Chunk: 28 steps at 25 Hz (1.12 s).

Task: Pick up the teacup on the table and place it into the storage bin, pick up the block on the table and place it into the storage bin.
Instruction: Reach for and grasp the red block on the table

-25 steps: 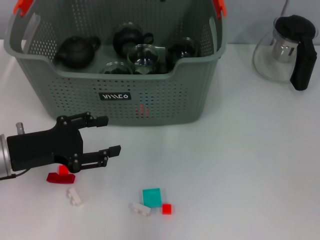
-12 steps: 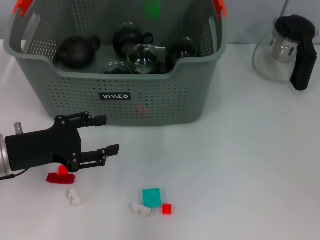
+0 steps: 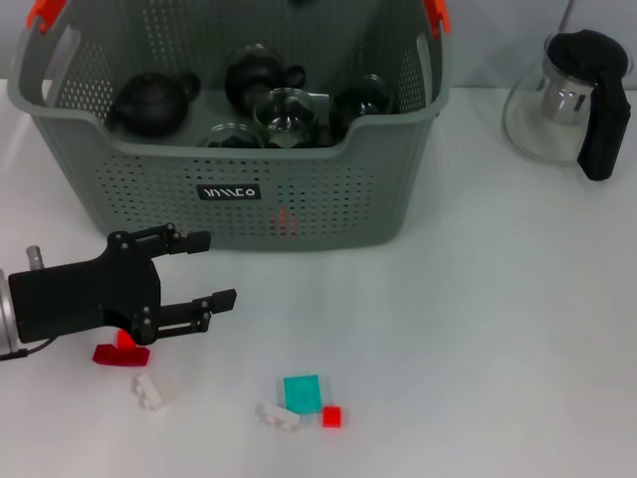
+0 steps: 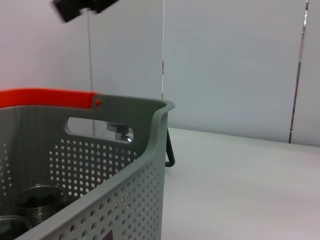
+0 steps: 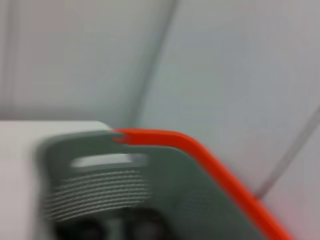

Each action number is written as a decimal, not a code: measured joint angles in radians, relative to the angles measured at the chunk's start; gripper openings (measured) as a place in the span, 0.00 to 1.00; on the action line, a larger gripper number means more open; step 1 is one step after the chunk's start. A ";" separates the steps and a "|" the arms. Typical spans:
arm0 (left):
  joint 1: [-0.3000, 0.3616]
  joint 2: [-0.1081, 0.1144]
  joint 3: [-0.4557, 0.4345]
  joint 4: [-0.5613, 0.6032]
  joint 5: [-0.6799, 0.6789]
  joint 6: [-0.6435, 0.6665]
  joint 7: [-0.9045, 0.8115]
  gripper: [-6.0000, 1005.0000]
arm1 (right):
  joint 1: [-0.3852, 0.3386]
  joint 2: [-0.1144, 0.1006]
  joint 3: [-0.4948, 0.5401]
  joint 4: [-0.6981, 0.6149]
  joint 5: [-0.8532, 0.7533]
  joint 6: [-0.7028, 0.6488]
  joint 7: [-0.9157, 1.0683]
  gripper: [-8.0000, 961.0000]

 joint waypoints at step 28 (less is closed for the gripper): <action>-0.001 -0.001 0.000 -0.003 0.001 0.005 0.004 0.75 | -0.132 0.005 -0.268 0.019 0.135 -0.603 0.004 0.99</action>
